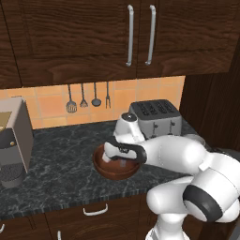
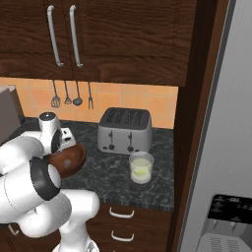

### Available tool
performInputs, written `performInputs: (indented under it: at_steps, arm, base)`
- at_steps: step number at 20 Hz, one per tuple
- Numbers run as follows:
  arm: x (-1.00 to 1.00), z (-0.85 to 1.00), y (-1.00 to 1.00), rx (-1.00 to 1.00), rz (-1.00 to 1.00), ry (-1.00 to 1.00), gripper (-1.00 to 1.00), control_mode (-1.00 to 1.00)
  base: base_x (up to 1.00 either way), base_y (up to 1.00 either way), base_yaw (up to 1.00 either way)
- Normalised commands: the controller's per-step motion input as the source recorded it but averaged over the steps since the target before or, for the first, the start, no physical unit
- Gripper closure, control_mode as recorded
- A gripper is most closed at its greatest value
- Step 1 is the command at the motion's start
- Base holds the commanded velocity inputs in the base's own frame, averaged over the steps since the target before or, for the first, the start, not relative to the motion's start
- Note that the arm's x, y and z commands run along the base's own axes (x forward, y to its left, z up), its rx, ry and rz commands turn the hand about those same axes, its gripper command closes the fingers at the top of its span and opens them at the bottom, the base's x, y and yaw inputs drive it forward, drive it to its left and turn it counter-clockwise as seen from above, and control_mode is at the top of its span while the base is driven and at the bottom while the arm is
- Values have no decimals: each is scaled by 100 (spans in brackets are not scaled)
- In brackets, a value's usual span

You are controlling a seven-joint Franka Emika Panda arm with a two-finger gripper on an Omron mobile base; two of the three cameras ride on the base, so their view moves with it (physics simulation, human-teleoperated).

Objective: Grab a lemon wedge from the fridge and one ice cube from the ice bowl, and put them in the glass of lemonade.

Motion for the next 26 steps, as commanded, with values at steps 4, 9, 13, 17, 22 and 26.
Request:
performInputs:
  at_steps: [4, 9, 13, 17, 22, 26]
  arm:
    - [-14, 4, -31, 6, 0, -6, 100, -100]
    - [-51, 80, -77, 1, -13, -18, 100, -100]
    - [-26, 100, -94, -2, -30, -4, 100, -100]
    - [-1, 89, -98, -6, -44, 10, 100, -100]
    - [0, 66, -100, -3, -51, 11, 100, -100]
    - [4, 46, -97, -1, -42, 11, 100, -100]
  base:
    - [0, 0, 0]
    - [0, 0, 0]
    - [0, 0, 0]
    - [0, 0, 0]
    - [0, 0, 0]
    - [0, 0, 0]
